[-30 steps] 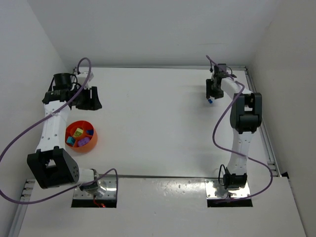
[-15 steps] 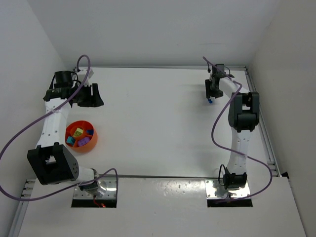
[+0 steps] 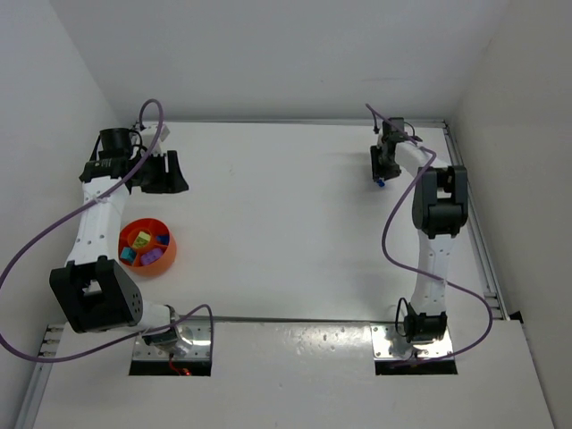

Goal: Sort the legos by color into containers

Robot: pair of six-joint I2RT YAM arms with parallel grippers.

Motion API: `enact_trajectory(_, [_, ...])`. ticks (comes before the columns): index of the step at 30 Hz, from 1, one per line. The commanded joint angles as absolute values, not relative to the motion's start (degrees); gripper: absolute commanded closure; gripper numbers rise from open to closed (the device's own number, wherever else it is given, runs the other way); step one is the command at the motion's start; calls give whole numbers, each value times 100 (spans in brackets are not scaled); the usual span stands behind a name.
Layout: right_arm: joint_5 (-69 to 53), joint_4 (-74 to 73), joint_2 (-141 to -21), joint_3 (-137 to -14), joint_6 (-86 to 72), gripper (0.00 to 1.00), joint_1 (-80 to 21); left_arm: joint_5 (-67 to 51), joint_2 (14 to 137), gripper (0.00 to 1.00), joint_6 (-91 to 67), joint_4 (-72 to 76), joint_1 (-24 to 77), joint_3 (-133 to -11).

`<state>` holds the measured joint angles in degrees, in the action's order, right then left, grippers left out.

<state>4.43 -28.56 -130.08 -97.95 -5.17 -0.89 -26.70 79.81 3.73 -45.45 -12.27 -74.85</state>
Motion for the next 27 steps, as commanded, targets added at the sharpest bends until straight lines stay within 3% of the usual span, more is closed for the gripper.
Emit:
enact_trajectory(1, [439,-2689,-13078,-9782,-615,64,-105,-2663,7963,37,264,-4368,-1169,-7646])
enact_trajectory(7, [439,-2689,-13140,-9782,-615,74,-105,-2558,7910,37,211,-4307,-1116,-7594])
enact_trajectory(14, [45,-2891,-12886,-9729,-686,99,-105,-2750,7657,39,158,-4184,-1116,-7278])
enact_trajectory(17, [-920,-3146,-12499,-9729,-1062,100,-105,-3373,7349,39,97,-3877,-1116,-6831])
enact_trajectory(21, [-3384,-3165,-11963,-9424,-2185,100,-210,-4191,6812,40,-157,-3358,-1063,-6171])
enact_trajectory(27, [-5227,-619,-11461,-7797,-6025,100,-816,-4474,6864,40,-948,-2691,-256,-5687])
